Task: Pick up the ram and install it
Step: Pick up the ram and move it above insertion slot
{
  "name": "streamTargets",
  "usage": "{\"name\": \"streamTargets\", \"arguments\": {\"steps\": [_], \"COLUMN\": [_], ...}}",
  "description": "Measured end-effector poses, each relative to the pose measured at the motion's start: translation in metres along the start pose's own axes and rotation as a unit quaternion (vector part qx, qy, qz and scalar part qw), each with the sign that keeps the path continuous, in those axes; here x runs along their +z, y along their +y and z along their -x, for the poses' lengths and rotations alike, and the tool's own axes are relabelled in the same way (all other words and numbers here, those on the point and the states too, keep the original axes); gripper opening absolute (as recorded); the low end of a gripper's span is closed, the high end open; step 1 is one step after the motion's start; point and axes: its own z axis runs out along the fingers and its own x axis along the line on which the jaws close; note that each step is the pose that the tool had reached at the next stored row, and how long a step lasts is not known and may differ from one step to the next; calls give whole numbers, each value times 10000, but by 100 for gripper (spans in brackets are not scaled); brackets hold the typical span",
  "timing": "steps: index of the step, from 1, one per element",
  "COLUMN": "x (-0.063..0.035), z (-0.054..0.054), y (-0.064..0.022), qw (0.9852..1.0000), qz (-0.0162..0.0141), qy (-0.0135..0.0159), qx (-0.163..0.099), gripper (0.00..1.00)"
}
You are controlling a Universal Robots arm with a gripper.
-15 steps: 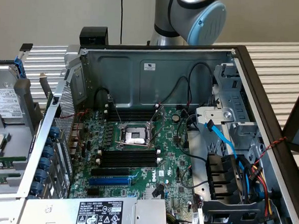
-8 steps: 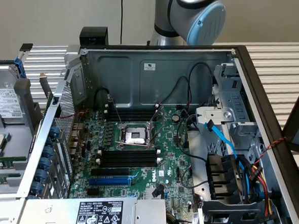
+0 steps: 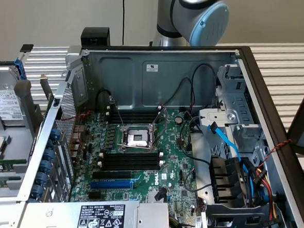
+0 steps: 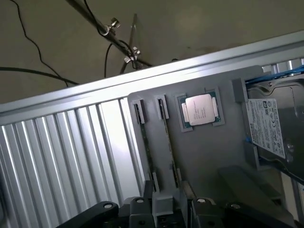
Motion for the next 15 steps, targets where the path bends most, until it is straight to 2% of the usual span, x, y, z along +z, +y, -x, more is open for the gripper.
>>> {"name": "streamTargets", "arguments": {"steps": [3,15], "x": [23,196], "z": [2,9], "y": [4,44], "qw": [9999,9987], "qz": [-13,-57], "qy": [3,-25], "qx": [-106,-508], "gripper": [36,36]}}
